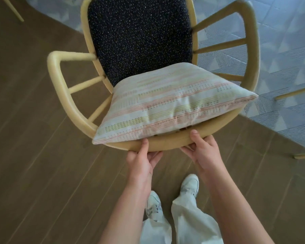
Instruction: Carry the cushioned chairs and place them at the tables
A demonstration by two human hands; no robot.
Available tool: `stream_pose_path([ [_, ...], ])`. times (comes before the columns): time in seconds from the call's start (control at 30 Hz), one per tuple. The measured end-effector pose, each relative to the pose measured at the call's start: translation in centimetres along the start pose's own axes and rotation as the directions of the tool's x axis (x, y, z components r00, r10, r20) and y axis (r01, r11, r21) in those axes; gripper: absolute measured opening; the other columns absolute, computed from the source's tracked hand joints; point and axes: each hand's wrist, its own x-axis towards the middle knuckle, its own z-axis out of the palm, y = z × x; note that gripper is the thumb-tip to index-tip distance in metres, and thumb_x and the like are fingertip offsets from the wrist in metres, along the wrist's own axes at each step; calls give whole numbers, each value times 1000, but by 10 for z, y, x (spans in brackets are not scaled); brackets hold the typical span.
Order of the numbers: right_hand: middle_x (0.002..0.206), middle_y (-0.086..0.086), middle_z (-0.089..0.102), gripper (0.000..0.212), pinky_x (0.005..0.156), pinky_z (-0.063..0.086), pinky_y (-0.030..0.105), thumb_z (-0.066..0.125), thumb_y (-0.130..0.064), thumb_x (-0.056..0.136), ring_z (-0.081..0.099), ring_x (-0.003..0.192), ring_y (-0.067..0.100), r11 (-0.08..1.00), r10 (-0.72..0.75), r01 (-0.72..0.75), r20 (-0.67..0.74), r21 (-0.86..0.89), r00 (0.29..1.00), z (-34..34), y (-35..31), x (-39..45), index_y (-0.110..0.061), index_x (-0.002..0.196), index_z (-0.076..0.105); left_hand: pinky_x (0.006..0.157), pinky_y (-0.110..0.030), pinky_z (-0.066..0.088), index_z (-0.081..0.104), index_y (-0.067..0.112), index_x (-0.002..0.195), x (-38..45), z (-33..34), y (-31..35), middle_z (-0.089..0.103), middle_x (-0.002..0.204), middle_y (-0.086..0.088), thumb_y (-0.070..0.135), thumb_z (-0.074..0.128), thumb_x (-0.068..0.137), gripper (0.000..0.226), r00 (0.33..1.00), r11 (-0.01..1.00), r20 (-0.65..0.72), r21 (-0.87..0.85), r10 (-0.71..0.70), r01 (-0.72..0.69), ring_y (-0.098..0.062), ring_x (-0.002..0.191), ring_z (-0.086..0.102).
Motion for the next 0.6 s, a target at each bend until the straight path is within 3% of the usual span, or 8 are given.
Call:
stream_pose_path([
  [0.23, 137, 6, 62, 61, 95, 56, 46, 63, -32, 95, 64, 121, 24, 993, -114, 107, 236, 41, 965, 58, -74, 31, -18, 148, 37, 74, -37, 63, 59, 10, 117, 20, 62, 71, 78, 102, -7, 27, 59, 102, 22, 982, 982, 1, 24, 189, -189, -26, 97, 76],
  [0.4, 136, 0, 62, 73, 90, 59, 45, 70, -39, 84, 66, 117, 19, 993, -117, 108, 260, 48, 958, 95, -119, 51, -26, 148, 36, 80, -42, 63, 60, 11, 124, 32, 98, 119, 76, 113, -9, 26, 59, 102, 27, 973, 973, -8, 22, 232, -232, -28, 102, 74],
  [0.6, 141, 2, 59, 83, 88, 59, 43, 75, -46, 78, 64, 121, 22, 993, -110, 89, 297, 82, 949, 132, -156, 76, -29, 149, 35, 75, -35, 63, 58, 8, 122, 48, 134, 160, 73, 117, -11, 30, 59, 102, 30, 964, 966, -68, 29, 257, -256, -26, 99, 75],
])
